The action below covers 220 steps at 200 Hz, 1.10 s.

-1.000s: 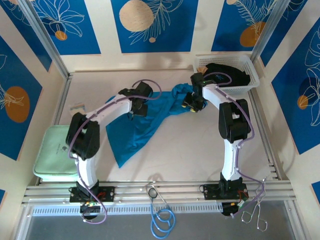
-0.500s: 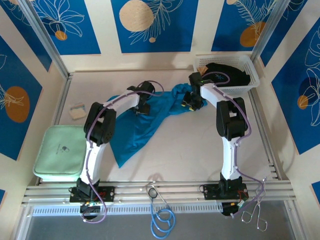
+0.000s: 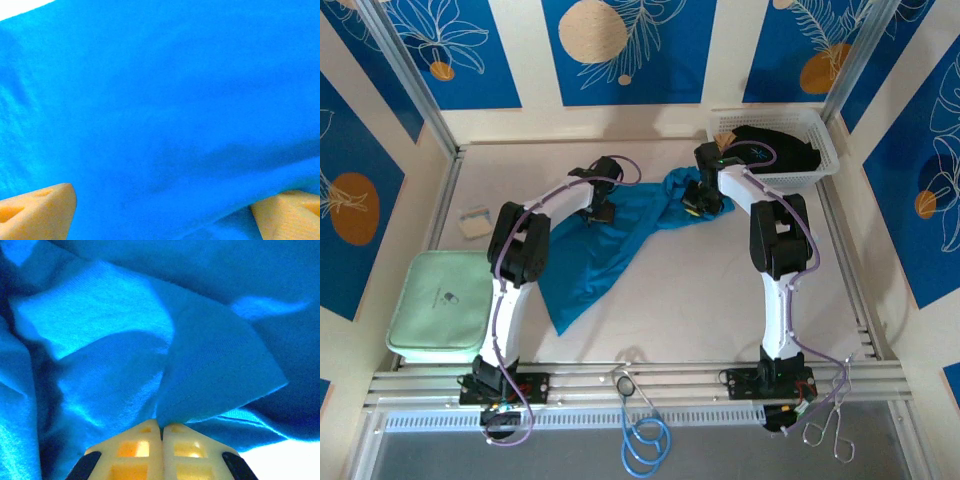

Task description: Fold and stack the t-shirts

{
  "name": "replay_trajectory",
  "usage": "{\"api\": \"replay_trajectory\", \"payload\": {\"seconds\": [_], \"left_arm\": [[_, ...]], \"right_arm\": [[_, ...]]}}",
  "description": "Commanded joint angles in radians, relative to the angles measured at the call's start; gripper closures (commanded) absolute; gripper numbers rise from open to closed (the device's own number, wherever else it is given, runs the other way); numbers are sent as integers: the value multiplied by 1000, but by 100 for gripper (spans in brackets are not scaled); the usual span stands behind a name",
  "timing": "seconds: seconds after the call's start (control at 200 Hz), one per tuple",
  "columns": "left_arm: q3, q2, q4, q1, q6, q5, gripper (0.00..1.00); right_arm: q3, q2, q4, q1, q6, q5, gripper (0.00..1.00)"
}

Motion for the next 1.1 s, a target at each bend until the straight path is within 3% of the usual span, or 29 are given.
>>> {"api": "replay_trajectory", "payload": {"seconds": [0.0, 0.175, 0.49, 0.645, 0.811, 0.911, 1.096], "left_arm": [[3, 62, -26, 20, 22, -5, 10], [21, 96, -49, 31, 27, -24, 16], [13, 124, -54, 43, 32, -44, 22], [20, 128, -52, 52, 37, -50, 22], [45, 142, -53, 58, 43, -42, 22], [63, 152, -52, 58, 49, -37, 22], [98, 171, -54, 60, 74, -53, 22]], "right_arm": [[-1, -46, -9, 14, 1, 9, 100], [-165, -247, 6, 54, -7, 81, 100], [-734, -763, -13, 101, 85, 204, 100], [-980, -1089, -174, 122, 209, 215, 100], [-1088, -1415, -382, 213, 391, 177, 100], [-1109, -1478, -448, 274, 506, 153, 100], [-1089, -1444, -540, 385, 629, 204, 100]]}}
